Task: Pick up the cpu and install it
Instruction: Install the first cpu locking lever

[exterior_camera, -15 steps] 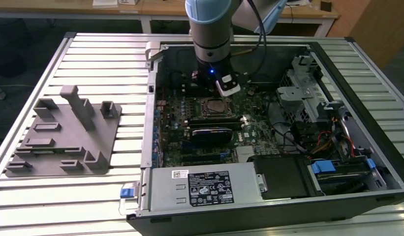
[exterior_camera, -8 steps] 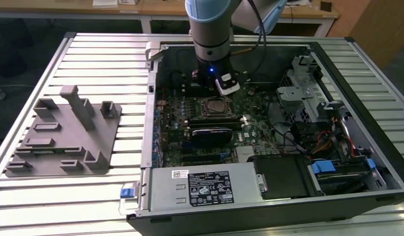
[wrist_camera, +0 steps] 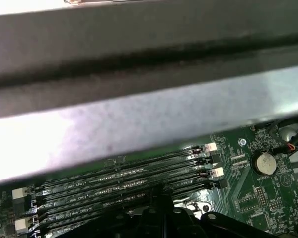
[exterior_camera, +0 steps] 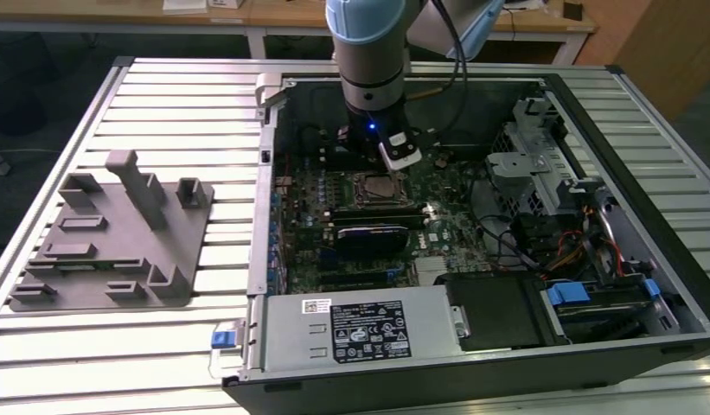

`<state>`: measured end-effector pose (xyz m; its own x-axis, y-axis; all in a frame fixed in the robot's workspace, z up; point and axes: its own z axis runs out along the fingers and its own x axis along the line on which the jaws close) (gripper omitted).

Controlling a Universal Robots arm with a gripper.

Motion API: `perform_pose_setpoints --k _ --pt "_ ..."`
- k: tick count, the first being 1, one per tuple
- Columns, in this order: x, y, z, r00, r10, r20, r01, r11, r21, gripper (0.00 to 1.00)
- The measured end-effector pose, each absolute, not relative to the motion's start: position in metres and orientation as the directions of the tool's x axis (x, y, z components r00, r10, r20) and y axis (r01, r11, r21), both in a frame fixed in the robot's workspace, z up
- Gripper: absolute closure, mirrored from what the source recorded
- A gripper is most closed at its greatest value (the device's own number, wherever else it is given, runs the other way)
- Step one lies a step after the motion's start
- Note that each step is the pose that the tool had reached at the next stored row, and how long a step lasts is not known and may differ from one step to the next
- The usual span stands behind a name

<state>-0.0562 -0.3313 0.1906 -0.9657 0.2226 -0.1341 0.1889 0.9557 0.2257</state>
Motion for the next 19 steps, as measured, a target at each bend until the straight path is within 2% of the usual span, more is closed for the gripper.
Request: perform_pose_setpoints --k 19 --pt "-0.058 -0.331 0.202 -0.965 0.226 -0.133 0.191 0.954 0.232 0.89"
